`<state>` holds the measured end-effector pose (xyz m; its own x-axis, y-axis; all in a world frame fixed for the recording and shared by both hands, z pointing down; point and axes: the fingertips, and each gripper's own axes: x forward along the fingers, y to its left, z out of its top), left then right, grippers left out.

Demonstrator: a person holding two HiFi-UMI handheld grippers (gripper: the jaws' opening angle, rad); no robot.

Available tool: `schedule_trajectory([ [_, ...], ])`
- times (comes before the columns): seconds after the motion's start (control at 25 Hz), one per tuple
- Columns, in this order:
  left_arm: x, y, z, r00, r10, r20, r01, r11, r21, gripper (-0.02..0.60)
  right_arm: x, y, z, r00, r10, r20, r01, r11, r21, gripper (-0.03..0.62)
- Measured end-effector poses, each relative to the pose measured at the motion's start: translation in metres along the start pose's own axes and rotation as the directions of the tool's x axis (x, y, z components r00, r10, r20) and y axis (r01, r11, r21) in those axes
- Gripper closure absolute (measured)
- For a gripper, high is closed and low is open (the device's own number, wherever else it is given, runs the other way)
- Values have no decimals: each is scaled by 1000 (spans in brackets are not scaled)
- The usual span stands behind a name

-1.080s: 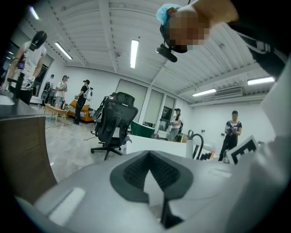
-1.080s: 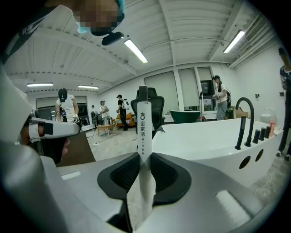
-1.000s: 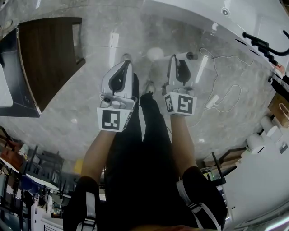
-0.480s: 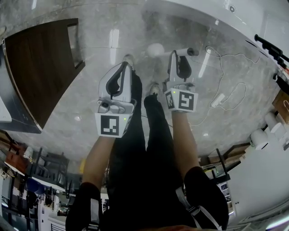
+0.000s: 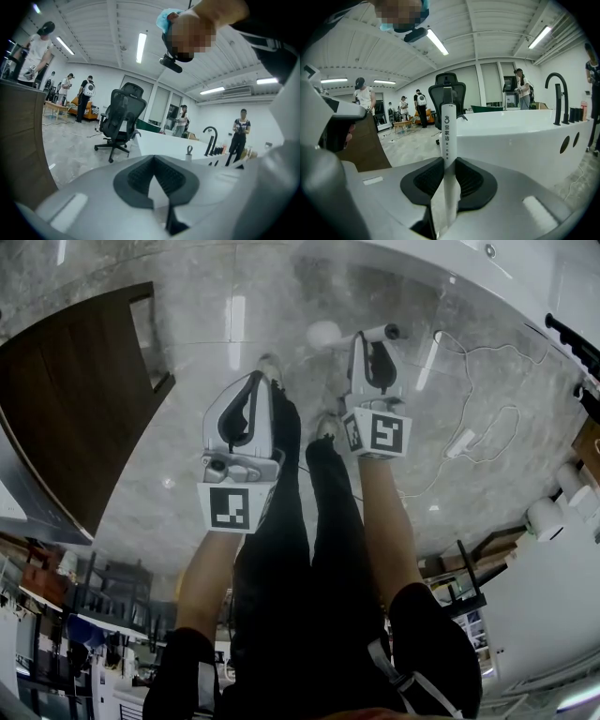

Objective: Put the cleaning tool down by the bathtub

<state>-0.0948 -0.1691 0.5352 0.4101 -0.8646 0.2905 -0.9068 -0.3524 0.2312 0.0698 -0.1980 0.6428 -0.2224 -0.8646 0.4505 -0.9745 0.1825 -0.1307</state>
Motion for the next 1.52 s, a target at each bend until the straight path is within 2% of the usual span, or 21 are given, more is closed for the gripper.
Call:
schedule_trajectory([
  [0.72, 37, 35, -40, 1000, -17, -13, 17, 1000, -2, 574, 63, -8, -77, 998, -32, -61, 31, 999, -19, 514],
  [1.52, 50, 61, -79, 1000, 20, -21, -20, 999, -31, 574, 120, -24, -157, 991, -62, -121, 59, 998, -28, 514],
])
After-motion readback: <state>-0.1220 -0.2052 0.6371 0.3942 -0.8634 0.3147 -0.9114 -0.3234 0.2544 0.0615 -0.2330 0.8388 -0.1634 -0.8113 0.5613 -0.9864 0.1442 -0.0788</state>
